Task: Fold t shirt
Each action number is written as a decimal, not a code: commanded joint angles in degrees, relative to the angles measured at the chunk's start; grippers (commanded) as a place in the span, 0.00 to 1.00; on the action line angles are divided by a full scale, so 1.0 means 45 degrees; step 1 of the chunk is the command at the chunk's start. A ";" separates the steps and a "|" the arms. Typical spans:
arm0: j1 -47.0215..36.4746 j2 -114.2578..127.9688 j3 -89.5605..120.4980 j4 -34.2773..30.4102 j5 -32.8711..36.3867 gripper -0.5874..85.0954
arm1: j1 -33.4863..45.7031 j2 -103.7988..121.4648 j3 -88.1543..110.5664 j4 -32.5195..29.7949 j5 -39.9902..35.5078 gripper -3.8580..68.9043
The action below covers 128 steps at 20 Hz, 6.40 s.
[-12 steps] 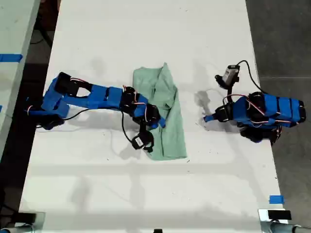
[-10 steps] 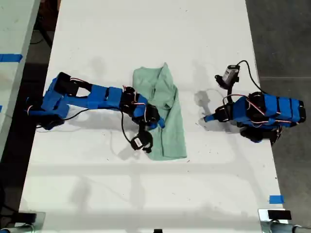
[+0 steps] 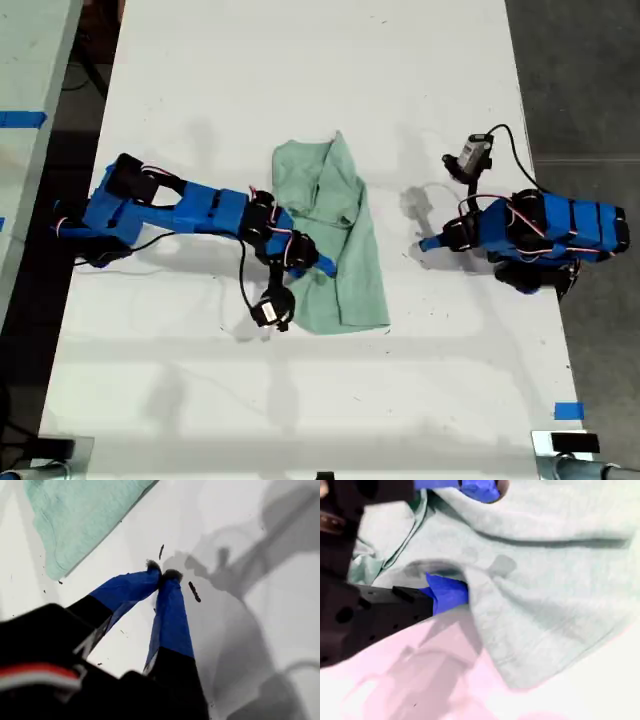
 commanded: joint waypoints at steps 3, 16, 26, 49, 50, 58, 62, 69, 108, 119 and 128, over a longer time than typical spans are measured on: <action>-0.0137 0.1602 -0.0332 0.3105 -0.0879 0.34 | 0.0039 0.0098 0.0527 0.0020 -0.0234 0.08; 0.2715 1.2480 0.8438 0.3184 -0.7578 0.30 | 0.0039 0.0098 0.0527 0.0020 -0.0234 0.08; 0.4395 1.7871 1.4746 0.2246 -1.1055 0.30 | 0.0039 0.0098 0.0527 0.0020 -0.0117 0.08; 0.0059 3.1699 2.5840 -0.2227 -0.3242 0.06 | -0.0020 0.0098 0.0527 0.0020 -0.0020 0.08; -0.0566 3.1191 2.5762 -0.2402 -0.2344 0.06 | -0.0020 0.0078 0.0527 0.0020 0.0020 0.08; -0.2949 3.1621 2.7598 -0.2598 -0.0078 0.01 | -0.0078 0.0078 0.0527 0.0020 0.0098 0.08; -0.3125 3.1621 2.7617 -0.2578 -0.0020 0.04 | -0.0078 0.0078 0.0527 0.0020 0.0098 0.08; -0.3457 3.1621 2.7734 -0.2617 0.0039 0.02 | -0.0098 0.0078 0.0527 0.0039 0.0117 0.08; -0.3691 3.1621 2.7734 -0.2617 0.0020 0.01 | -0.0098 0.0078 0.0527 0.0039 0.0117 0.08; -0.3691 3.1621 2.7734 -0.2617 0.0020 0.01 | -0.0098 0.0078 0.0527 0.0039 0.0117 0.08; -0.3691 3.1621 2.7734 -0.2617 0.0020 0.01 | -0.0098 0.0078 0.0527 0.0039 0.0117 0.08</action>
